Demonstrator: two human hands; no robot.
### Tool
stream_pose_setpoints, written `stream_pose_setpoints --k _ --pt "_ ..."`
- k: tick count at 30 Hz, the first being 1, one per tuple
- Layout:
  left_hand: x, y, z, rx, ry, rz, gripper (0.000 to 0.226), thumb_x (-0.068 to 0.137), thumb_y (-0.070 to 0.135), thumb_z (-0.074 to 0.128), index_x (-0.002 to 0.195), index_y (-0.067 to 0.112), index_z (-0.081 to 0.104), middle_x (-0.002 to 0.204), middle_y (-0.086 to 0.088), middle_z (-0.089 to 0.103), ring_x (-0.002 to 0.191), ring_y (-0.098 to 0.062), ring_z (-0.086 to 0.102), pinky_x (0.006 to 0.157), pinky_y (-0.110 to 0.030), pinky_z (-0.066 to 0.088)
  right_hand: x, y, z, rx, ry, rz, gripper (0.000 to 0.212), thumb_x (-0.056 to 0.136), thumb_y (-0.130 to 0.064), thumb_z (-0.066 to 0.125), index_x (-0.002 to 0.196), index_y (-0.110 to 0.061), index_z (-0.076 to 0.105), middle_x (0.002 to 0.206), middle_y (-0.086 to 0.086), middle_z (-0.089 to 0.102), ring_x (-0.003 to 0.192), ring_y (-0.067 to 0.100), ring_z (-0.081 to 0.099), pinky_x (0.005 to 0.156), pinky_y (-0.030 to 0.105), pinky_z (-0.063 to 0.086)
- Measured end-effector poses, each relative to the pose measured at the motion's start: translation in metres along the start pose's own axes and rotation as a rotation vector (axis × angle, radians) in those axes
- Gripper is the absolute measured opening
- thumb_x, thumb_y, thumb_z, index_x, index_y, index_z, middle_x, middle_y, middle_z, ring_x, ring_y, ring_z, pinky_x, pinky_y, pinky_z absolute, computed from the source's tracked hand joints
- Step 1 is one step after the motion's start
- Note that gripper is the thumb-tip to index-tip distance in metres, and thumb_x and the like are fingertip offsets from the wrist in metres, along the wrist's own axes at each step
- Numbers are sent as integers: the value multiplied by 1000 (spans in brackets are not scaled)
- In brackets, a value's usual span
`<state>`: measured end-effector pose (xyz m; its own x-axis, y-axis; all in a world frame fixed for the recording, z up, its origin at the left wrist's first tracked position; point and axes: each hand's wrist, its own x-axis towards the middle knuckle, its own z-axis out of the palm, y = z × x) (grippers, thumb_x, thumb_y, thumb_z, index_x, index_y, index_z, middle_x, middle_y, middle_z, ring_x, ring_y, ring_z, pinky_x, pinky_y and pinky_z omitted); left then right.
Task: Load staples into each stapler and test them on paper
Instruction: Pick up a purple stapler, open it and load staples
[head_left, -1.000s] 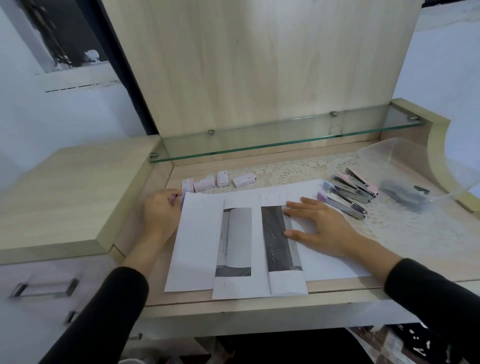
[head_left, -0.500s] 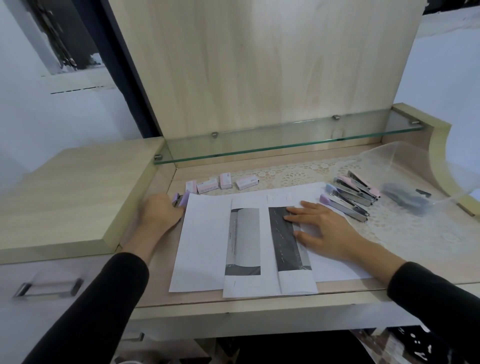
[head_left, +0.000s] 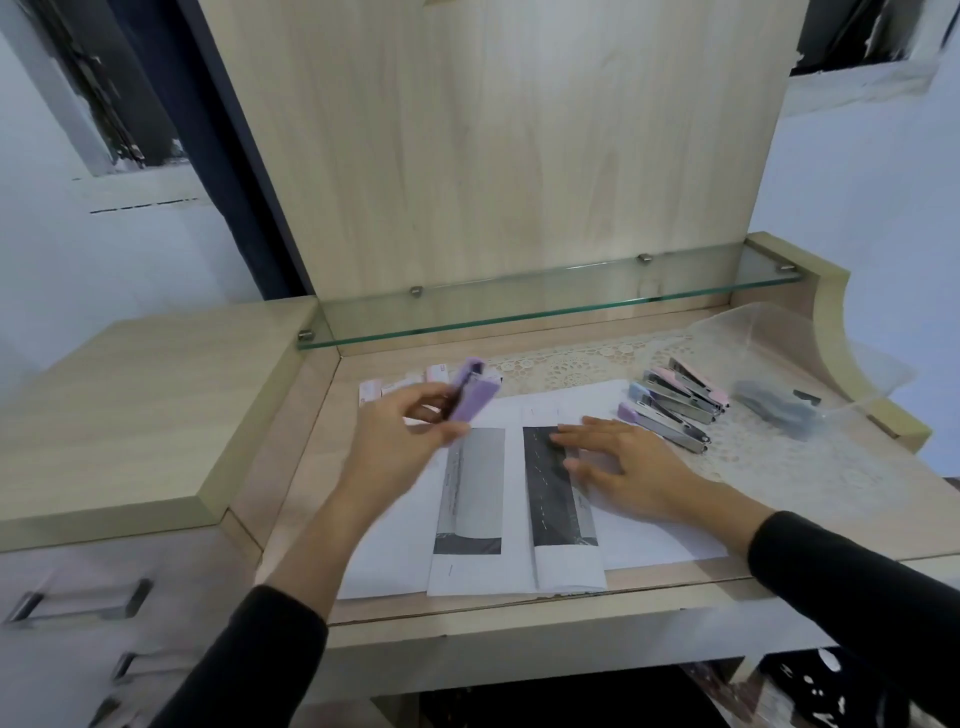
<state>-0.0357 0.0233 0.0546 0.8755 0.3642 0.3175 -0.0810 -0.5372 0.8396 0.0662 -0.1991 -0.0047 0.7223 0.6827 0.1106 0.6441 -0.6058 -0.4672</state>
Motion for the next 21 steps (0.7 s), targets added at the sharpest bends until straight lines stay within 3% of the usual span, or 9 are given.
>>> stream_pose_setpoints --k 1,3,5,8,11,14,16,21 --pt "-5 3 10 -16 -79 -16 37 73 1 72 106 15 65 85 12 64 69 1 59 64 -8 49 1 -2 -3 9 14 -6 47 87 -52 37 130 -36 46 140 -15 42 133 7 35 114 36 10" --pt "-14 6 25 -121 -228 -61 35 78 1 67 111 11 63 90 6 66 73 -1 60 69 -10 49 4 -8 -11 50 90 -18 42 91 -42 47 131 -31 46 138 -10 47 125 10 46 111 37 26" --pt "-23 6 37 -268 -322 -107 34 83 1 61 115 11 59 94 2 67 75 -1 64 72 -14 49 6 -18 -24 150 132 12 40 89 -32 53 129 -30 48 128 -5 57 101 11 60 89 30 44" --pt "-32 5 48 -328 -407 -144 29 90 5 50 117 13 55 94 6 67 74 1 65 66 -12 48 2 -29 -43 573 -32 53 32 89 -7 50 115 -23 59 105 8 65 71 17 62 64 27 49" --pt "-35 3 50 -325 -431 -169 28 92 8 47 118 13 55 89 8 67 72 0 66 64 -12 49 -7 -32 -50 871 -110 70 28 87 5 48 103 -12 64 92 18 58 66 23 61 64 29 54" --pt "-35 3 51 -292 -373 -176 33 88 8 55 121 13 56 96 7 65 80 -6 64 68 -14 50 -9 -36 -47 959 -74 93 28 84 3 55 111 -6 60 94 18 58 67 24 64 66 28 56" --pt "-33 4 53 -137 -265 -122 41 82 12 66 122 16 55 96 9 61 83 -5 59 67 -9 49 -8 -40 -47 1005 -51 133 34 84 -1 59 117 -6 56 94 19 60 66 25 65 65 29 57" --pt "-33 2 57 230 -23 189 51 72 20 76 120 14 58 106 -2 60 85 -8 54 74 -8 44 -8 -45 -49 919 -98 77 45 75 5 66 117 -8 57 103 14 67 77 24 68 71 26 57"
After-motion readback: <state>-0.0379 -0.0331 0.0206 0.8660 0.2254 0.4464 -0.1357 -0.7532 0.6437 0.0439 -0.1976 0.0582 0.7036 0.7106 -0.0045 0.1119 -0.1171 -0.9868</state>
